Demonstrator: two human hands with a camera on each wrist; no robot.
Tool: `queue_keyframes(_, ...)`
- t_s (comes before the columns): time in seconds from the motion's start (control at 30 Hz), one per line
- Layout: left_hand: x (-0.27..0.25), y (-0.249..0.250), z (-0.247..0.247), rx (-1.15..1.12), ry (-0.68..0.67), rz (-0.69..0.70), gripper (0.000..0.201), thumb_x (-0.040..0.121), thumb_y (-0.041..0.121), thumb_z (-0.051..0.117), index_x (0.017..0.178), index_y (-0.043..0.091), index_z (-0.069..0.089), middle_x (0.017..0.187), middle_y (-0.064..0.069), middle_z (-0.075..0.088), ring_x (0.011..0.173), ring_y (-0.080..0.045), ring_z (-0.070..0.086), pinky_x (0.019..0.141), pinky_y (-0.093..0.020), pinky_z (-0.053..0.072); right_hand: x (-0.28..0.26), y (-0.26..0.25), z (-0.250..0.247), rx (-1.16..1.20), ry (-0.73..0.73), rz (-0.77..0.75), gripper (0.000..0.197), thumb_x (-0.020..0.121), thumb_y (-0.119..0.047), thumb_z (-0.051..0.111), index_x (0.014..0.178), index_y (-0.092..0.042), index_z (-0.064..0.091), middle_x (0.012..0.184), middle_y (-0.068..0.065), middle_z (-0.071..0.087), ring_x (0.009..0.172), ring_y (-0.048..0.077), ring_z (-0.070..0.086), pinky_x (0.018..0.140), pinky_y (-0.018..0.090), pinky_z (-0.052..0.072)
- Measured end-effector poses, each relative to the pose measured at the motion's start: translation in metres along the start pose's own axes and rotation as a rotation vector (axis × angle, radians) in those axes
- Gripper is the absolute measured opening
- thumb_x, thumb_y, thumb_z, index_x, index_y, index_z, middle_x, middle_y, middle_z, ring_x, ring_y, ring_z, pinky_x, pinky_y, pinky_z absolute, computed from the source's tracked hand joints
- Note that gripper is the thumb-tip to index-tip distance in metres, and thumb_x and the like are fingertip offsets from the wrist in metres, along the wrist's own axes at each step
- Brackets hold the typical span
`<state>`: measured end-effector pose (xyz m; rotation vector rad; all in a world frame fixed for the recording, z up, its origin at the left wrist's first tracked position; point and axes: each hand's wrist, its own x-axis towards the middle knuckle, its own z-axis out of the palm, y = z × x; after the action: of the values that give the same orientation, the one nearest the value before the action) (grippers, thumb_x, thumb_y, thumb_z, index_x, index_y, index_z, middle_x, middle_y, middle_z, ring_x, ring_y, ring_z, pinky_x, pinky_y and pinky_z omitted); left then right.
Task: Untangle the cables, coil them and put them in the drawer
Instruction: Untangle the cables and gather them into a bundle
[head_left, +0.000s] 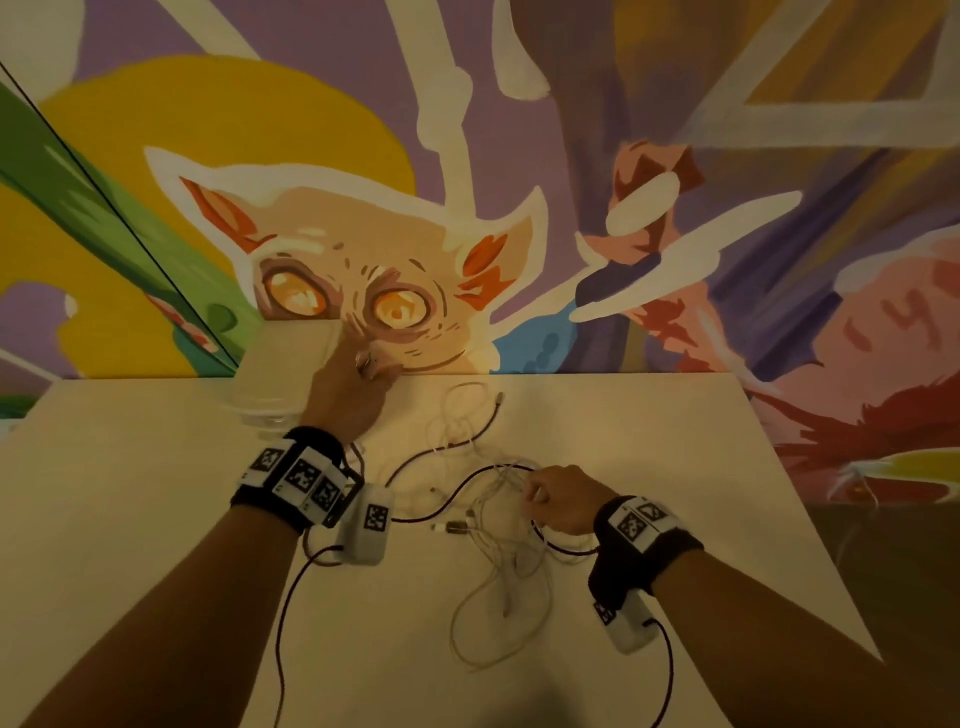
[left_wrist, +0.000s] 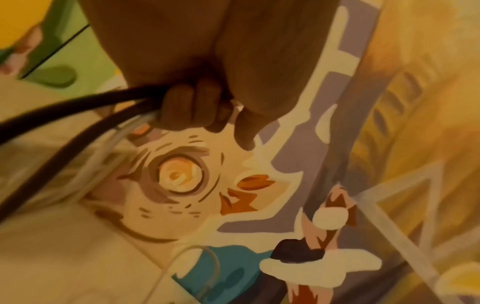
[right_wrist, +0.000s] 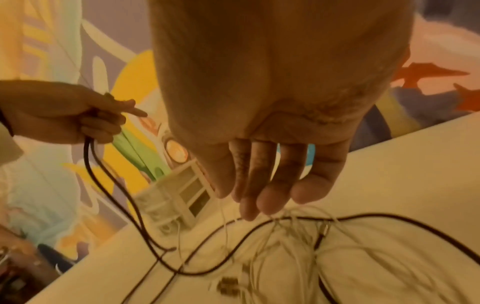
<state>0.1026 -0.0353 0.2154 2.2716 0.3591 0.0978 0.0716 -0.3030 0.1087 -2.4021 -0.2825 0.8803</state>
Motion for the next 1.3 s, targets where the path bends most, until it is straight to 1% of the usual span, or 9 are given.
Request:
queue_keyframes(0.1, 0.0, -0.02, 0.004, -0.101, 0.036, -0.1, 0.024, 0.092, 0.027, 0.061, 0.075, 0.011, 0.054, 0.077, -0.016, 0.058, 0.077, -0.037, 0.057, 0.07, -0.042, 0.045, 0.009, 0.002, 0.026, -0.049, -0.024, 0.017, 0.009, 0.088, -0.03, 0.059, 0.091, -0.022, 0.06, 0.109, 0.007, 0.065, 0.095, 0.021, 0.06, 0.08, 0.031, 0.049)
queue_keyframes(0.17, -0.006, -0.028, 0.006, -0.265, 0.02, -0.134, 0.03, 0.092, 0.026, 0.062, 0.067, 0.014, 0.052, 0.063, -0.01, 0.053, 0.059, -0.027, 0.051, 0.06, -0.038, 0.046, 0.018, 0.0, 0.046, -0.05, -0.028, 0.016, 0.013, 0.088, -0.026, 0.058, 0.096, -0.018, 0.064, 0.11, 0.009, 0.065, 0.094, 0.023, 0.06, 0.078, 0.03, 0.049)
queue_keyframes(0.5, -0.023, -0.053, 0.02, -0.542, -0.087, -0.179, 0.034, 0.098, 0.022, 0.054, 0.069, 0.017, 0.038, 0.053, 0.003, 0.037, 0.043, -0.012, 0.03, 0.043, -0.025, 0.029, 0.053, 0.004, 0.131, -0.354, 0.019, 0.132, 0.041, 0.095, -0.032, 0.046, 0.134, -0.02, 0.039, 0.132, 0.007, 0.051, 0.121, 0.03, 0.05, 0.097, 0.042, 0.043)
queue_keyframes(0.73, -0.026, -0.064, 0.025, -0.456, -0.17, -0.155, 0.021, 0.097, 0.023, 0.056, 0.083, 0.009, 0.051, 0.057, -0.001, 0.038, 0.047, -0.013, 0.033, 0.047, -0.028, 0.032, 0.048, 0.014, 0.124, -0.404, 0.037, 0.115, 0.028, 0.093, -0.031, 0.043, 0.112, -0.016, 0.058, 0.116, 0.007, 0.063, 0.106, 0.027, 0.06, 0.087, 0.038, 0.049)
queue_keyframes(0.83, -0.025, -0.065, 0.028, -0.451, -0.174, -0.164, 0.022, 0.096, 0.026, 0.056, 0.085, 0.007, 0.055, 0.058, -0.002, 0.039, 0.048, -0.013, 0.034, 0.049, -0.029, 0.033, 0.039, 0.005, 0.098, -0.212, -0.033, 0.151, 0.018, 0.091, -0.03, 0.051, 0.101, -0.016, 0.058, 0.114, 0.01, 0.063, 0.104, 0.028, 0.06, 0.08, 0.032, 0.048)
queue_keyframes(0.93, -0.023, -0.065, 0.03, -0.482, -0.173, -0.202, 0.022, 0.096, 0.024, 0.058, 0.081, 0.009, 0.051, 0.058, 0.0, 0.038, 0.048, -0.014, 0.032, 0.048, -0.028, 0.032, 0.021, -0.01, 0.05, 0.071, -0.036, 0.143, 0.009, 0.086, -0.022, 0.059, 0.079, -0.016, 0.062, 0.088, 0.005, 0.07, 0.077, 0.016, 0.062, 0.061, 0.021, 0.045)
queue_keyframes(1.0, -0.022, -0.062, 0.031, -0.563, -0.187, -0.249, 0.028, 0.096, 0.018, 0.057, 0.072, 0.012, 0.044, 0.058, 0.002, 0.034, 0.046, -0.013, 0.029, 0.045, -0.026, 0.029, 0.005, -0.025, 0.016, 0.467, 0.003, 0.091, 0.013, 0.086, -0.014, 0.061, 0.074, -0.011, 0.067, 0.068, 0.0, 0.066, 0.059, 0.009, 0.056, 0.055, 0.018, 0.043)
queue_keyframes(1.1, -0.024, -0.049, 0.036, -0.748, -0.267, -0.322, 0.033, 0.097, 0.011, 0.054, 0.067, 0.016, 0.04, 0.061, -0.001, 0.031, 0.044, -0.011, 0.025, 0.042, -0.024, 0.024, -0.014, -0.047, -0.019, 1.139, 0.079, -0.022, 0.011, 0.091, -0.006, 0.059, 0.086, -0.003, 0.068, 0.07, 0.003, 0.067, 0.061, 0.011, 0.059, 0.062, 0.023, 0.049)
queue_keyframes(1.3, -0.034, -0.013, 0.051, -0.996, -0.363, -0.321, 0.023, 0.098, 0.024, 0.055, 0.078, 0.013, 0.052, 0.063, -0.001, 0.046, 0.045, -0.009, 0.031, 0.043, -0.021, 0.031, -0.03, -0.077, -0.031, 1.177, 0.365, -0.201, 0.014, 0.093, -0.004, 0.056, 0.092, -0.006, 0.07, 0.077, 0.006, 0.069, 0.063, 0.013, 0.055, 0.061, 0.027, 0.046)
